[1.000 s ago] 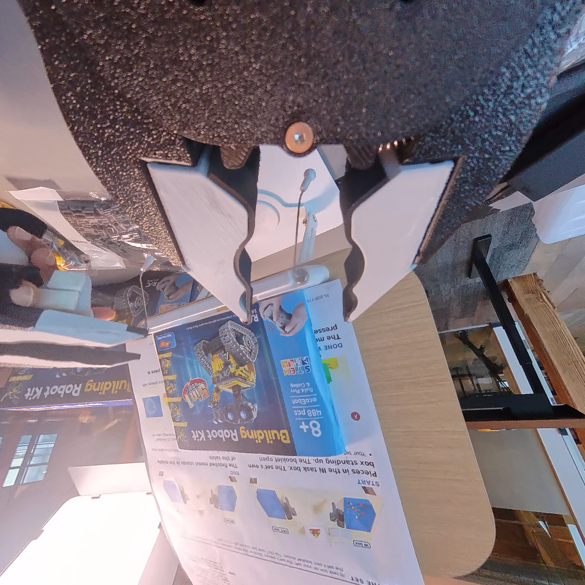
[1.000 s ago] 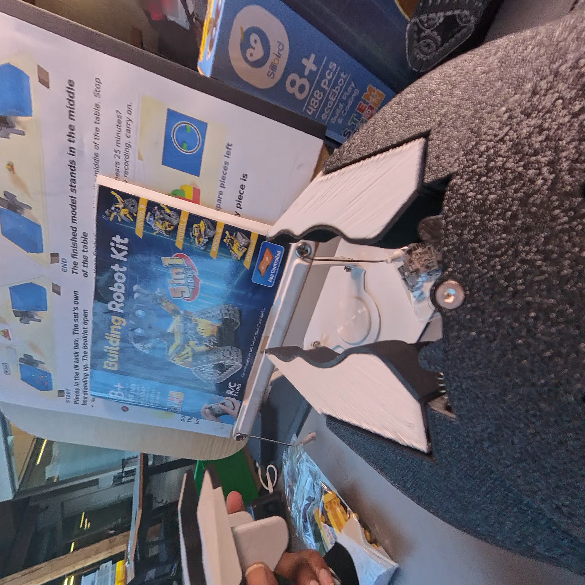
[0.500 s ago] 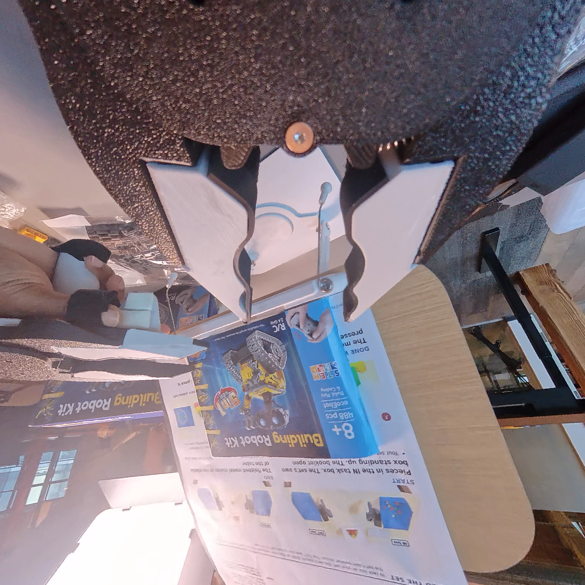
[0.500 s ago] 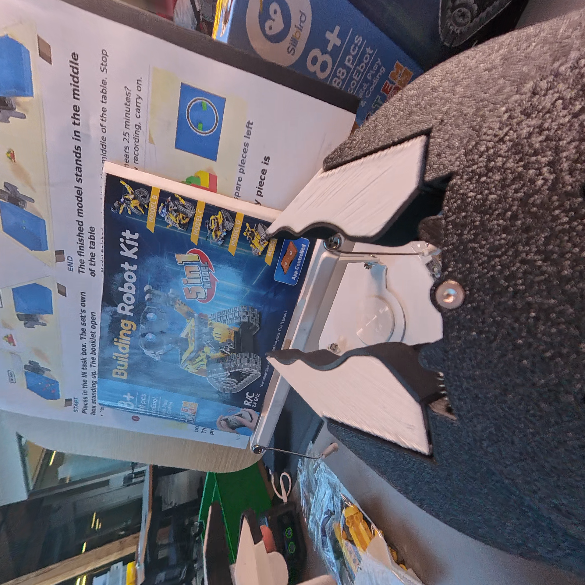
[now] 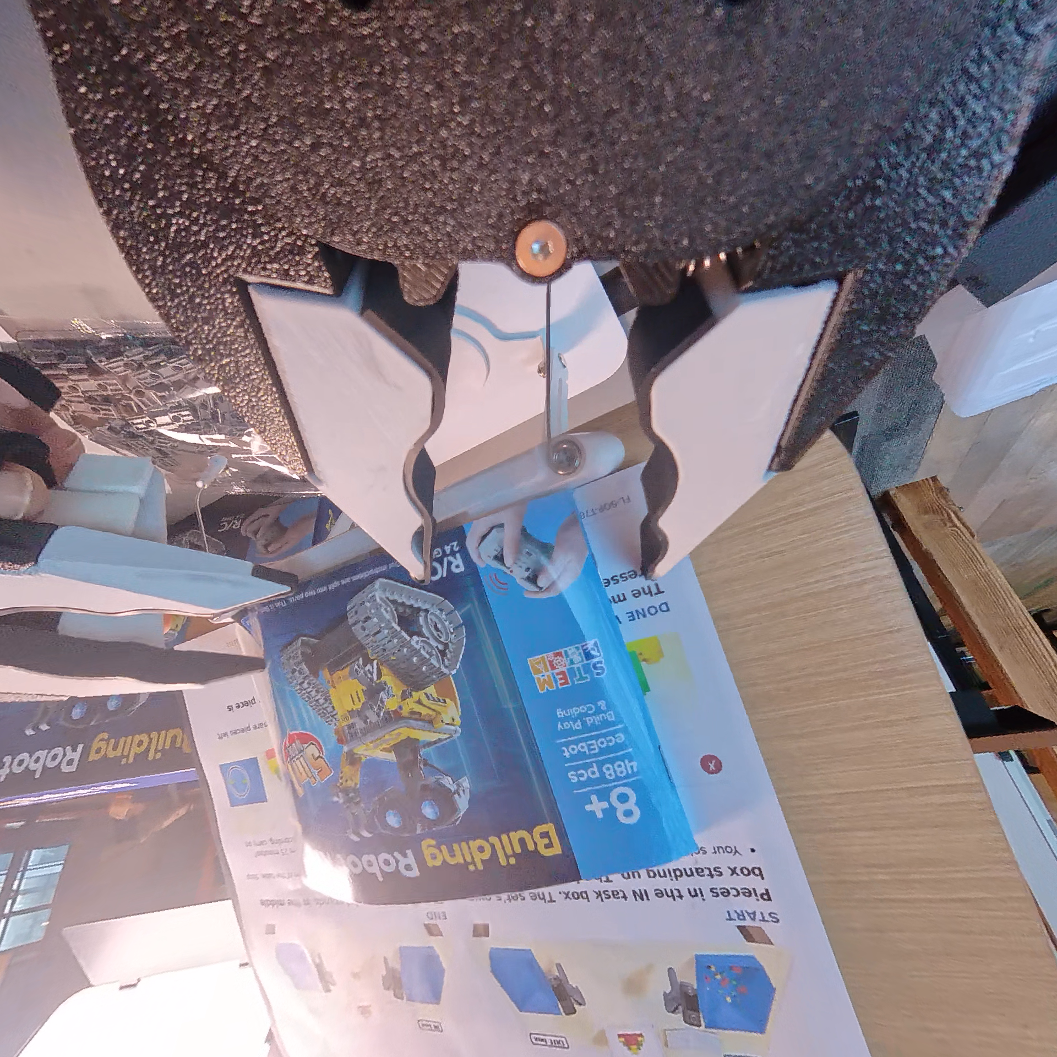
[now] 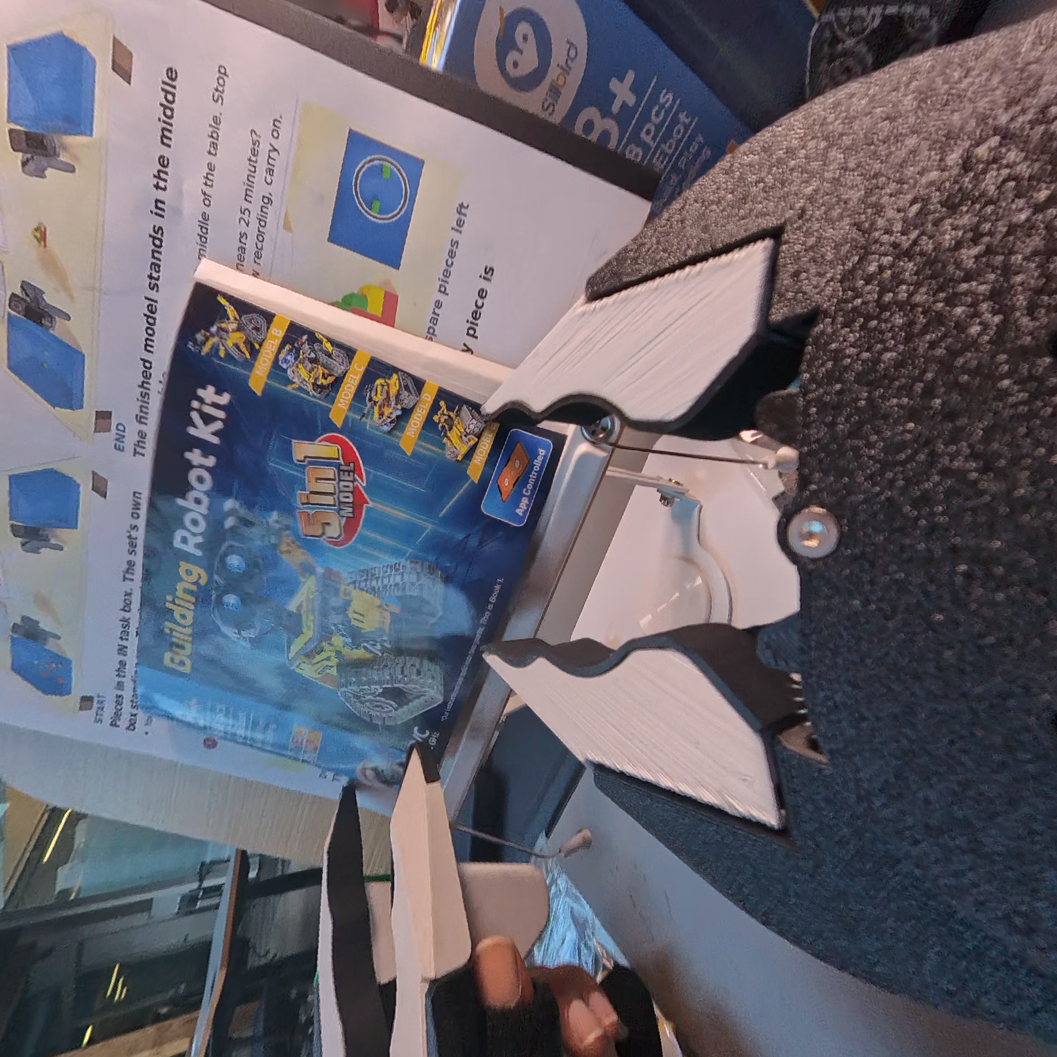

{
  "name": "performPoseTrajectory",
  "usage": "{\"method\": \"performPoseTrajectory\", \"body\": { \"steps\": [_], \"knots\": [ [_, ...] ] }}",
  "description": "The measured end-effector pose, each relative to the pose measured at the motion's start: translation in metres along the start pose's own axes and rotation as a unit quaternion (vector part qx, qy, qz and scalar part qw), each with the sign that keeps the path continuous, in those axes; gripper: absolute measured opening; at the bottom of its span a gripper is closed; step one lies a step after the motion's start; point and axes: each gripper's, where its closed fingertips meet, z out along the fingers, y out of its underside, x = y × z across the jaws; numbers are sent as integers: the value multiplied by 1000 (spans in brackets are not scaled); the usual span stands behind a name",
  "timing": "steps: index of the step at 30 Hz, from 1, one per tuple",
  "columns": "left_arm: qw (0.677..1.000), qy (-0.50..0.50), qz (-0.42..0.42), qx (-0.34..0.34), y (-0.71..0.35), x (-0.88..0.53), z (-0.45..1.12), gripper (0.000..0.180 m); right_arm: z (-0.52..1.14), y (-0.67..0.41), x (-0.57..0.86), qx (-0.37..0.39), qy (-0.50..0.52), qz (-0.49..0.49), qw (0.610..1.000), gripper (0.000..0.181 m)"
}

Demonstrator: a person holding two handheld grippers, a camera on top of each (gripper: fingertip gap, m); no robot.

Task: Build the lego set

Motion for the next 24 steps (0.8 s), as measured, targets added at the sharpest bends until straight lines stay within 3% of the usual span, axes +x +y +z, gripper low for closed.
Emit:
{"method": "performPoseTrajectory", "body": {
  "steps": [4,7,12,16,18,21,24],
  "knots": [
    [1000,24,10,9,-4,10,4,75,0,0,-11,4,-42,13,999,70],
    [998,54,39,-4,-5,21,4,91,-2,0,-13,5,-59,18,998,67],
    [980,29,198,-9,-9,21,-6,88,-5,-6,-27,-1,-96,7,995,57],
    [967,12,256,0,-3,22,-9,87,-7,-10,-64,11,-179,49,983,60],
    [961,-16,274,22,-7,18,-14,74,-11,-17,-84,27,-223,70,972,62],
    [967,-51,244,60,-22,6,-24,37,-21,-28,-110,49,-276,72,957,62],
    [990,-53,97,90,-33,-17,-34,17,-30,-36,-128,63,-303,54,949,62]
  ]
}}
